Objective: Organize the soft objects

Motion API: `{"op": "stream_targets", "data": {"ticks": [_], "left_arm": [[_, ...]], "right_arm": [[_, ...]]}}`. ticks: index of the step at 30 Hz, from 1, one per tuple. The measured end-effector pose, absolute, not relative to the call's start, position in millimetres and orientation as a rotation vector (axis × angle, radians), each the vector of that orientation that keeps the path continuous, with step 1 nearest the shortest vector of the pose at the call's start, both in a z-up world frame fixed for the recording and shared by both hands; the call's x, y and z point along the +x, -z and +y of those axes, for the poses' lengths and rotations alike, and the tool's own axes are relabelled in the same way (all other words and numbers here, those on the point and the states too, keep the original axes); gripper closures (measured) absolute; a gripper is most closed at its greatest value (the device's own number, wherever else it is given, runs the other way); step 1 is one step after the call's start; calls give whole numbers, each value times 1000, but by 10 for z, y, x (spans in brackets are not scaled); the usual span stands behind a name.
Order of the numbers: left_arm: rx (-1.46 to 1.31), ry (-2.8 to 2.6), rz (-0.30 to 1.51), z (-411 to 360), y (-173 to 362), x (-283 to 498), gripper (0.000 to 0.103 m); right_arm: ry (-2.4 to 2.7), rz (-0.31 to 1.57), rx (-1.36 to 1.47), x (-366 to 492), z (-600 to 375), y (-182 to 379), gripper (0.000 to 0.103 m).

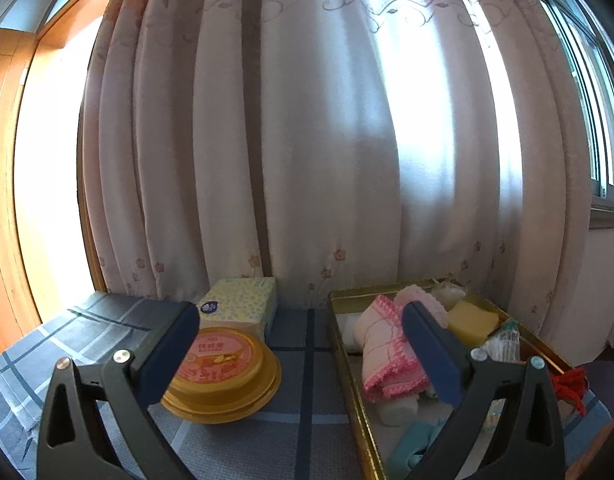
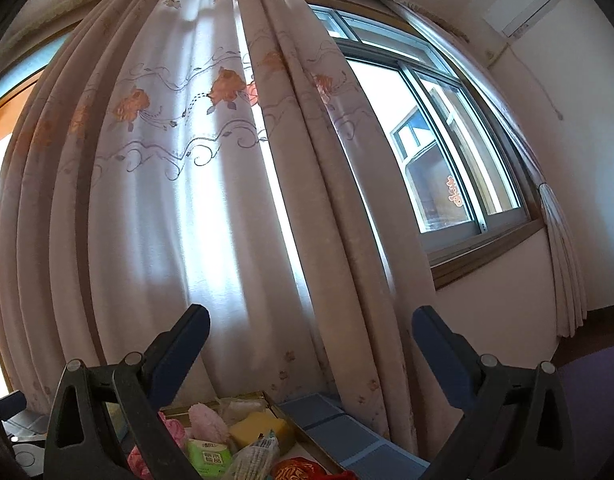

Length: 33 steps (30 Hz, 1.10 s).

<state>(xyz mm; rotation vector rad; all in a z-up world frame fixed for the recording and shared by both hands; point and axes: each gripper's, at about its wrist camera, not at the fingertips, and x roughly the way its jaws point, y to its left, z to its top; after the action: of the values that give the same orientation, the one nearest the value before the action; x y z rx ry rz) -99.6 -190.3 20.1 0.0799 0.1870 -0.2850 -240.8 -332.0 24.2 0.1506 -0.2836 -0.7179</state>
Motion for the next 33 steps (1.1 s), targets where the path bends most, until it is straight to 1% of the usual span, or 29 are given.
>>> {"op": "stream_targets", "data": {"ticks": [9,33], "left_arm": [[97,269,146,-1926,-234,-1081,0],[105,253,160,-1930,-229,-1083,0]], "right_arm": [[713,-290,116,-2411,-3285,-241,1],[714,-317,90,-2443,-3237,-235,1]]}}
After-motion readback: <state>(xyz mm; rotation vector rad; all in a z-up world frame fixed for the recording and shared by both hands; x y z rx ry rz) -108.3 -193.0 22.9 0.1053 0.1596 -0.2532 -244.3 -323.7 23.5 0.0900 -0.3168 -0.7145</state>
